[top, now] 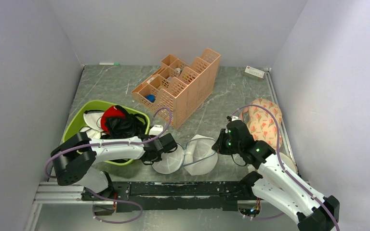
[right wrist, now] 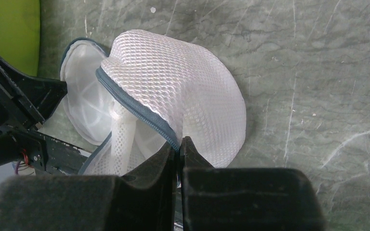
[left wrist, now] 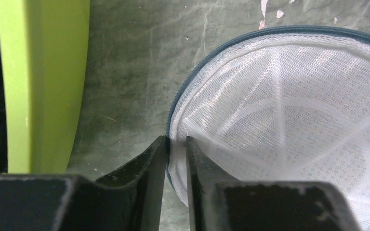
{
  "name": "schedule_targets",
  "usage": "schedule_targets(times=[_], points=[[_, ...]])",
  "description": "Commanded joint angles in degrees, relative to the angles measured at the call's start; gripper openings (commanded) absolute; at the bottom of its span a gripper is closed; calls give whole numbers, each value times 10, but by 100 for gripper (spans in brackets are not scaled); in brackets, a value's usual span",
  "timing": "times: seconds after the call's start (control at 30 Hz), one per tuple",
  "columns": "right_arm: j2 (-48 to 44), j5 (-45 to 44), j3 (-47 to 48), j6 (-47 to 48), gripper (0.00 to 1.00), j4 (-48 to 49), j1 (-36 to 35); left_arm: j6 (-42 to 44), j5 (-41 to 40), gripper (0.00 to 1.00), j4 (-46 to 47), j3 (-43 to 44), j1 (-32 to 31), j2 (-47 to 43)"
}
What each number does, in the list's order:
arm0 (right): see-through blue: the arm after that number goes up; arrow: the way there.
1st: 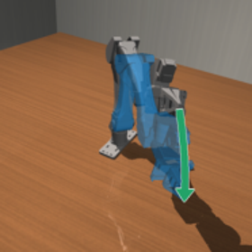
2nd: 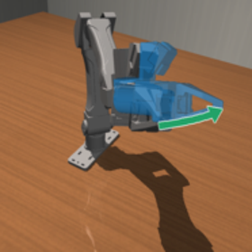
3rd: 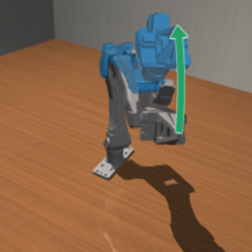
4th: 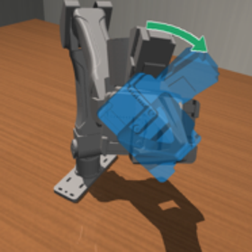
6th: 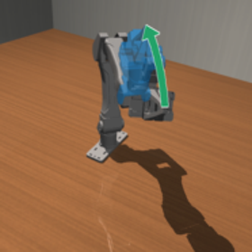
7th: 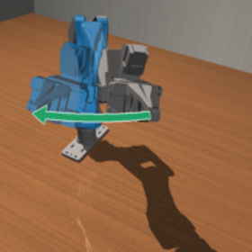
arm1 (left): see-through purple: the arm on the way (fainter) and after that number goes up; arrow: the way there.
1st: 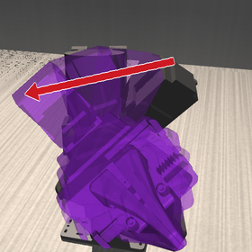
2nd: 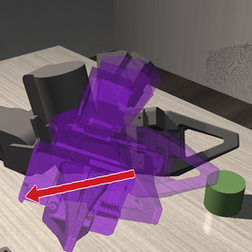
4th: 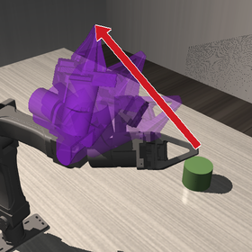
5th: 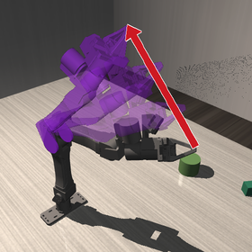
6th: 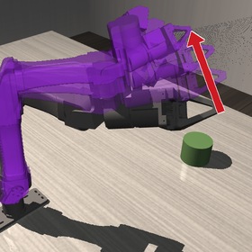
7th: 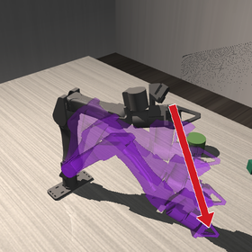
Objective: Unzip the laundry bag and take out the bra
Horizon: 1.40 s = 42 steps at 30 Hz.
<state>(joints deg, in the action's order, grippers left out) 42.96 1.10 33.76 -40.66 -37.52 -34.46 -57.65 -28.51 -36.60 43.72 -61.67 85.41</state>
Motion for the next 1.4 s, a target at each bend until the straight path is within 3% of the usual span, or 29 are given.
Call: schedule_targets(times=[0.0, 0.13, 0.4, 0.6, 0.87, 1.1, 1.23, 1.37], points=[[0, 7, 6, 7, 4, 8, 0, -8, -29, 24, -2, -14, -2, -18], [3, 15, 3, 12, 4, 13, 0, -18, -56, 7, -61, 0, -2, -70], [37, 78, 7, 40, 4, 75, -2, -15, -118, 7, -248, 137, -2, -181], [80, 107, 17, 20, 4, 152, -24, 4, -152, 7, -377, 242, -2, -204], [176, 63, 66, -5, 5, 211, -136, 97, -161, 7, -403, 363, -2, -219], [168, 45, 54, -24, 12, 209, -145, 174, -140, 7, -362, 413, -2, -185], [150, 22, 58, -22, 25, 178, -144, 201, -92, 7, -305, 413, -10, -160], [134, 9, 65, -20, 38, 150, -145, 176, -129, 7, -329, 438, -48, -102]])
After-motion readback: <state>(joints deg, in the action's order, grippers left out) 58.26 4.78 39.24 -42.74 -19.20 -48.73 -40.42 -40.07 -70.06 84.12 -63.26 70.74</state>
